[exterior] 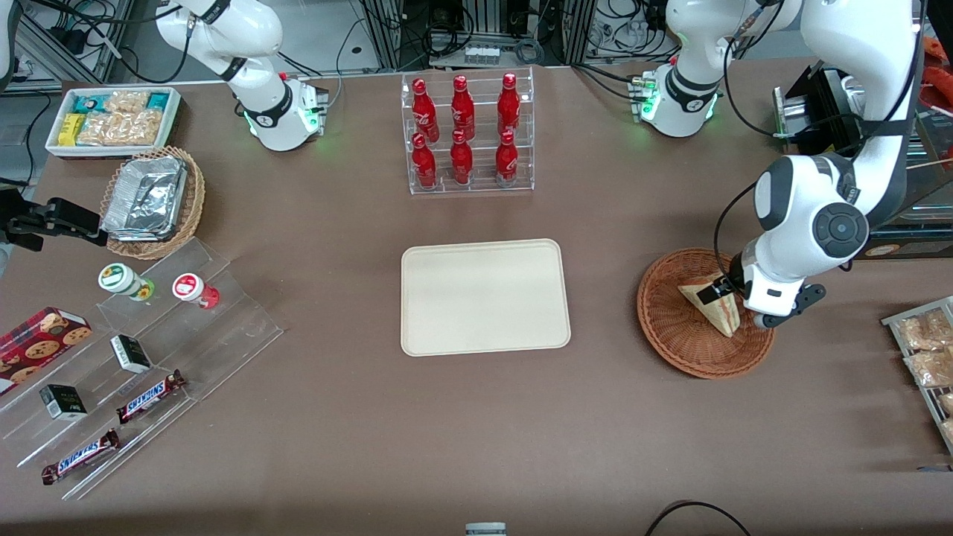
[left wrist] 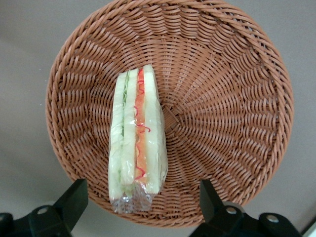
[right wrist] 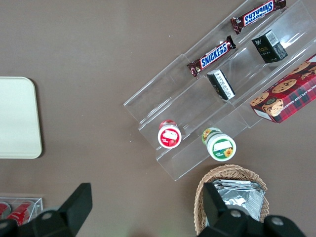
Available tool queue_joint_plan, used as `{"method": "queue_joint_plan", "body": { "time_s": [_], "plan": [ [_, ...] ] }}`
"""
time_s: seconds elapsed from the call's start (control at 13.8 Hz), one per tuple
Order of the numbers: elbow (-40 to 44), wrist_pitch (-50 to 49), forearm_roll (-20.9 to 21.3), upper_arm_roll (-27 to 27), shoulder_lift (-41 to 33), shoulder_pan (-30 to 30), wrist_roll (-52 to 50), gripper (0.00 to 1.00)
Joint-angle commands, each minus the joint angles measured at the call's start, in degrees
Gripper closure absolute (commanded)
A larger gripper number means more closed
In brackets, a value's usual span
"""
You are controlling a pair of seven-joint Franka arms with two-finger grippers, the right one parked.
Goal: Place sandwich from basket to tray
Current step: 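Close the left gripper on the wrapped sandwich and lift it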
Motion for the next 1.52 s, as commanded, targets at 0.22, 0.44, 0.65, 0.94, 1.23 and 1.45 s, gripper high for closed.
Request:
{"method": "queue_joint_plan", "body": {
  "time_s": [0.22, 0.44, 0.65, 0.94, 1.23, 1.45],
  "plan": [
    [-3.9, 7.3, 0.7, 0.0, 1.4, 0.3, -3.5, 0.00],
    [-4.4, 8.5, 0.7, 0.1, 2.2, 0.3, -4.8, 0.20],
    [-5.3, 9.8, 0.7, 0.1, 2.3, 0.3, -5.5, 0.94],
    [-5.3, 9.2, 0.8, 0.1, 1.8, 0.4, -5.0, 1.00],
    [-2.1, -0.5, 1.0, -0.3, -1.9, -0.3, -3.3, 1.00],
    [6.7, -13.0, 1.2, -2.4, -1.5, -2.4, 1.6, 1.00]
  ]
}}
